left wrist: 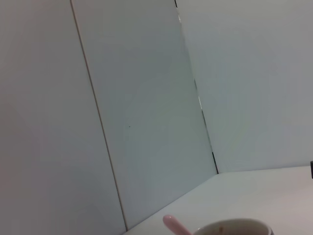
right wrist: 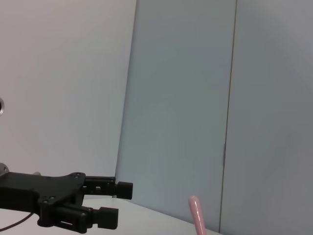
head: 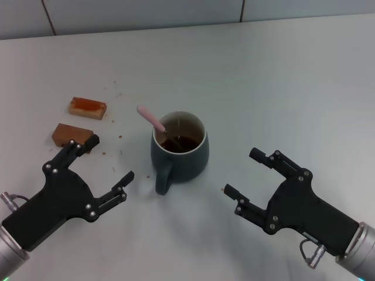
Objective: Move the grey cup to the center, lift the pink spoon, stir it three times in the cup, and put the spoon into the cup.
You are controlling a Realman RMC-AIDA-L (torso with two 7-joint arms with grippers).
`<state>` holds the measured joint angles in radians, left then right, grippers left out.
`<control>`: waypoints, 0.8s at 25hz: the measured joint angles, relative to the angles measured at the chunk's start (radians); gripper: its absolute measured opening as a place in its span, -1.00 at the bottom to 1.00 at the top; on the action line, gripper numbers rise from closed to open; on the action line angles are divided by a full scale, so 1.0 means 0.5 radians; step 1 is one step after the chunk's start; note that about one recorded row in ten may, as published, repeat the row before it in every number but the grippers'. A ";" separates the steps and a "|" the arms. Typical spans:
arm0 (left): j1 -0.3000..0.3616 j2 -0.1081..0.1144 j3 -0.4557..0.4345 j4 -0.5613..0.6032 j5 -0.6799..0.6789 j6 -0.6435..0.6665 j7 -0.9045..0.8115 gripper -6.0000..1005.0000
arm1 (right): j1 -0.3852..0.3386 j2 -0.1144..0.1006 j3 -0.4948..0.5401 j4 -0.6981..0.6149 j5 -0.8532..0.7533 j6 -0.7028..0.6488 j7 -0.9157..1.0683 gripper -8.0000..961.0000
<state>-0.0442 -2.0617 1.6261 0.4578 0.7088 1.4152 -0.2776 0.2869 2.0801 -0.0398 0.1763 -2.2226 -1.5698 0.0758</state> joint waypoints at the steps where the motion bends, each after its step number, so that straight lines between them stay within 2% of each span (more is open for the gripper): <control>1: 0.000 0.000 0.000 0.000 0.000 0.000 -0.001 0.71 | 0.000 0.000 0.000 0.000 0.000 0.001 0.000 0.58; 20: 0.018 0.000 0.000 0.001 0.000 0.033 -0.018 0.71 | 0.002 0.004 0.000 0.013 0.000 0.013 0.002 0.57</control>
<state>-0.0353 -2.0617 1.6260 0.4581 0.7090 1.4316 -0.2868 0.2880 2.0821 -0.0398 0.1829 -2.2226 -1.5631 0.0767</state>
